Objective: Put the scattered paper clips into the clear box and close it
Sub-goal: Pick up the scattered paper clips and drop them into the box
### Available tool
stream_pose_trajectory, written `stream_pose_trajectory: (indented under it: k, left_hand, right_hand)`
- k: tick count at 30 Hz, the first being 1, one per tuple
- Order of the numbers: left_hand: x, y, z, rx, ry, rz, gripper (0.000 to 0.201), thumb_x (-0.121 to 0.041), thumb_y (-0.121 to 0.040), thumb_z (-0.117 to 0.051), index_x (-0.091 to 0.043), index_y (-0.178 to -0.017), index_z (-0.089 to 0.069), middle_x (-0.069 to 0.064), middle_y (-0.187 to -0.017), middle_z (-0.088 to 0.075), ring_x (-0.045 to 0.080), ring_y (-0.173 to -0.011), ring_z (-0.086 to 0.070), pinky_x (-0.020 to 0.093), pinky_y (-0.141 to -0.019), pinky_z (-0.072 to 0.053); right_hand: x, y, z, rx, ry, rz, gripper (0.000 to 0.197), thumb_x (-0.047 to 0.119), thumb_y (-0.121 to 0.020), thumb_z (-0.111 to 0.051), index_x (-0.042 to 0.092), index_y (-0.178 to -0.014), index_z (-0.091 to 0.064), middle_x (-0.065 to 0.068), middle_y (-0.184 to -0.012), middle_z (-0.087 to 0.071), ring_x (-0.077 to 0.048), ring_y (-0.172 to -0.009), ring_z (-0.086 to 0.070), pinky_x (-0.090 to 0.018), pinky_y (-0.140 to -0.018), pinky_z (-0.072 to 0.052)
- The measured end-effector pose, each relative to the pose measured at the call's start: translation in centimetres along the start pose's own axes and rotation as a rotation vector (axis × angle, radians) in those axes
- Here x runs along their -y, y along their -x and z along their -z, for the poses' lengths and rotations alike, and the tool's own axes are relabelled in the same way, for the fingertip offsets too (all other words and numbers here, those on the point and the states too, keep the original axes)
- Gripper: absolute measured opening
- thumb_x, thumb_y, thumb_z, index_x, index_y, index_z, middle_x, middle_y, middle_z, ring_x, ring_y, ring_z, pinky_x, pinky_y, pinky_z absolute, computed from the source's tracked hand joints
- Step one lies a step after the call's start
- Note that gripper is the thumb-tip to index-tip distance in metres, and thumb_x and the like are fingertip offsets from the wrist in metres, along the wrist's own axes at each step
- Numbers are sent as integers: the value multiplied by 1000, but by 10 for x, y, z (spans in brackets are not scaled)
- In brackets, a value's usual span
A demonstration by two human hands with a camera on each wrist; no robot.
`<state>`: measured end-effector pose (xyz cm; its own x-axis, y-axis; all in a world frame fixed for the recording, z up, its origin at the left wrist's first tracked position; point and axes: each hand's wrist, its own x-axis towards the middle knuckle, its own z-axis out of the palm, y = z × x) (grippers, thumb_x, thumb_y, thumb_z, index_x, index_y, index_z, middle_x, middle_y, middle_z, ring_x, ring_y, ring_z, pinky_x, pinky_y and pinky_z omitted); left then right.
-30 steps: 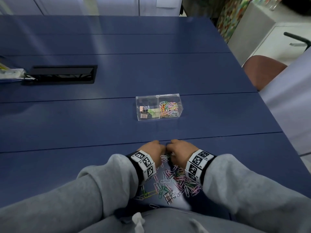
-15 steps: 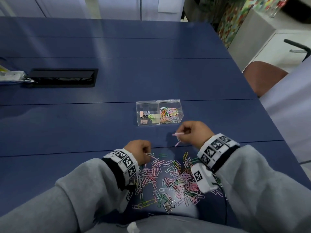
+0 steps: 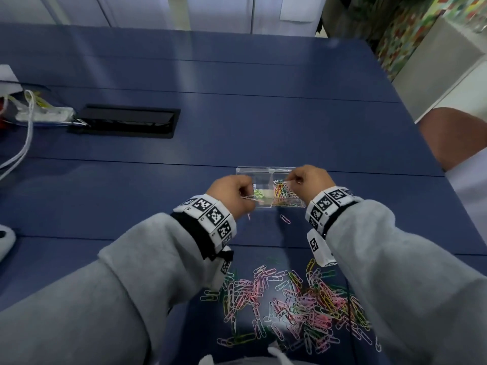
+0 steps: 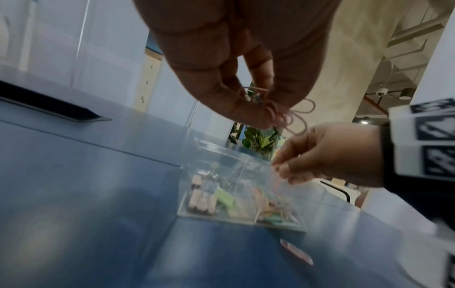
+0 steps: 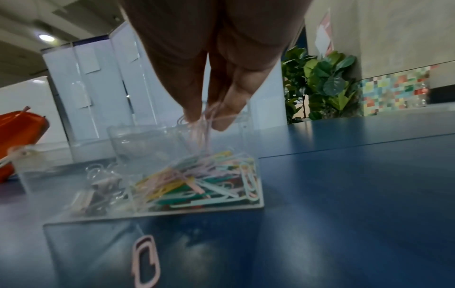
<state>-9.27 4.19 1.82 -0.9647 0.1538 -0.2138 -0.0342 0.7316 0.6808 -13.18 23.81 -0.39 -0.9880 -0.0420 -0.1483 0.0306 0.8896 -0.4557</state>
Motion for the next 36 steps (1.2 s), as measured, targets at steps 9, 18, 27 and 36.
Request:
stream_pose_trajectory:
  k: [9, 18, 27, 36]
  left_hand:
    - [-52, -64, -19, -8, -86, -86, 13, -8, -78, -62, -18, -74, -54, 0, -79, -58, 18, -74, -54, 28, -66, -44]
    - [-53, -86, -42, 101, -308, -135, 32, -17, -85, -64, -17, -117, -62, 6, -120, -58, 24, -111, -57, 33, -94, -46]
    - [-11, -15, -12, 234, -219, -154, 25, -19, -80, -68, -22, -104, -66, -9, -86, -56, 8, -78, -53, 25, -84, -49]
    - [63, 65, -20, 660, -491, 53, 42, -28, -74, -74, -23, -112, -58, 0, -110, -63, 19, -97, -58, 28, -85, -46]
  right_hand:
    - [-14, 17, 15, -57, -31, 59, 24, 5, -83, -53, 11, -101, -68, -11, -104, -64, -27, -97, -59, -31, -87, -43]
    - [-37, 48, 10, -92, -83, -6, 9, 16, -83, -62, 11, -88, -67, 0, -85, -55, -16, -78, -54, -28, -80, -45]
    - [-17, 43, -15, 292, 52, 44, 24, 15, -86, -58, 13, -109, -65, -4, -99, -65, -20, -91, -60, -32, -90, -49]
    - [-4, 36, -38, 335, 238, 40, 13, 15, -87, -54, 11, -96, -63, -10, -113, -60, -29, -99, -59, -36, -87, -49]
